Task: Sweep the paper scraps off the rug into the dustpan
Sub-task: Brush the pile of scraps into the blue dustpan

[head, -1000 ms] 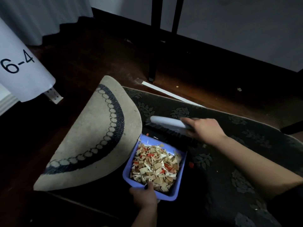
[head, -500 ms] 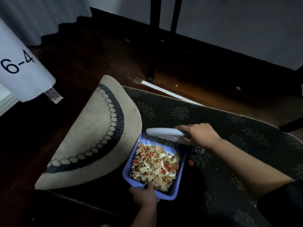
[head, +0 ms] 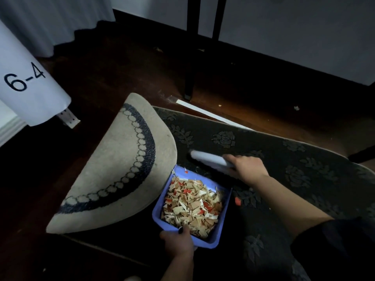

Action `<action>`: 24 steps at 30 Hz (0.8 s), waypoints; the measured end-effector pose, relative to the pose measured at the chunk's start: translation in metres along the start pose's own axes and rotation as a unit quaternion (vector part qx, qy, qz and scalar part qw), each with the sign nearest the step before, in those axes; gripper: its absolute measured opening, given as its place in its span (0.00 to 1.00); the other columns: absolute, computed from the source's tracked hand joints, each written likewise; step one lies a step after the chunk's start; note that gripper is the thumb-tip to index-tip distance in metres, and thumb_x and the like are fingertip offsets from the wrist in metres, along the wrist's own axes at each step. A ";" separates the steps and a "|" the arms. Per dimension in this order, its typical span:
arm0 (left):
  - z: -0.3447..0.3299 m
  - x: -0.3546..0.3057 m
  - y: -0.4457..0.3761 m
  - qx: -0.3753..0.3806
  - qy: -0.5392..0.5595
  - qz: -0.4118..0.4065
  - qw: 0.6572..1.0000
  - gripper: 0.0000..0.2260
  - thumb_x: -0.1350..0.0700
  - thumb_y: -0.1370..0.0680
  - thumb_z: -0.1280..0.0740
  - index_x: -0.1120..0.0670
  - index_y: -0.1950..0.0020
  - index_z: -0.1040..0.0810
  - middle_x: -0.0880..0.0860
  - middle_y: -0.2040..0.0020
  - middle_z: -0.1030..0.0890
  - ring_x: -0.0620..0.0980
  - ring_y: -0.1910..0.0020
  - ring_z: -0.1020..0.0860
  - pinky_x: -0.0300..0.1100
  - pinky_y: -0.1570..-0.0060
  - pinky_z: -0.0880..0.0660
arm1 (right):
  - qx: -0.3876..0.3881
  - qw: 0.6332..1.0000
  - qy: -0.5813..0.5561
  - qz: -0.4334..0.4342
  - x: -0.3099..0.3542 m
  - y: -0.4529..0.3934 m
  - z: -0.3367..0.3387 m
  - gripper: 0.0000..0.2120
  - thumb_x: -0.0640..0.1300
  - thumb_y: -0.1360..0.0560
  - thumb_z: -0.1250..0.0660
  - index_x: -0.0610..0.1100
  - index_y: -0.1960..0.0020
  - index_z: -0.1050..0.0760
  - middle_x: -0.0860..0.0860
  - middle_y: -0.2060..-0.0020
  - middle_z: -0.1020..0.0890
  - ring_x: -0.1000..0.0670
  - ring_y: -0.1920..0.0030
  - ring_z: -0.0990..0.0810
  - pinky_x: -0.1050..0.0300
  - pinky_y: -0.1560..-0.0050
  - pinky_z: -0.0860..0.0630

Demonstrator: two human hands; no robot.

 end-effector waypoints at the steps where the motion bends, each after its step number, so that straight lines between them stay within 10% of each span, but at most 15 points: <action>1: 0.000 0.000 0.000 0.001 0.000 -0.002 1.000 0.25 0.60 0.26 0.29 0.69 0.35 0.35 0.69 0.40 0.25 0.65 0.44 0.23 0.52 0.47 0.25 | 0.013 1.000 0.004 0.021 0.003 0.003 -0.002 0.22 0.52 0.21 0.42 0.55 0.28 0.41 0.49 0.43 0.22 0.44 0.48 0.20 0.54 0.56 0.27; 12: -0.004 0.004 -0.007 0.007 -0.011 -0.003 1.000 0.28 0.59 0.25 0.29 0.68 0.33 0.39 0.69 0.39 0.26 0.66 0.43 0.23 0.52 0.49 0.26 | -0.080 0.994 0.006 0.068 -0.015 0.030 0.029 0.24 0.58 0.22 0.42 0.59 0.27 0.40 0.55 0.43 0.21 0.49 0.51 0.18 0.58 0.62 0.26; 24: -0.014 0.025 -0.040 -0.001 -0.006 0.005 1.000 0.28 0.56 0.29 0.26 0.63 0.37 0.36 0.66 0.43 0.25 0.65 0.49 0.20 0.58 0.51 0.21 | -0.015 0.998 0.020 0.057 0.011 0.014 -0.005 0.22 0.55 0.20 0.44 0.55 0.28 0.40 0.50 0.46 0.21 0.45 0.52 0.19 0.54 0.60 0.26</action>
Point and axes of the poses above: each hand's wrist, its own y-axis away from the middle knuckle, its own z-axis out of the back of the hand, x = y × z, the point moved 5 cm from there along -y, towards the middle knuckle
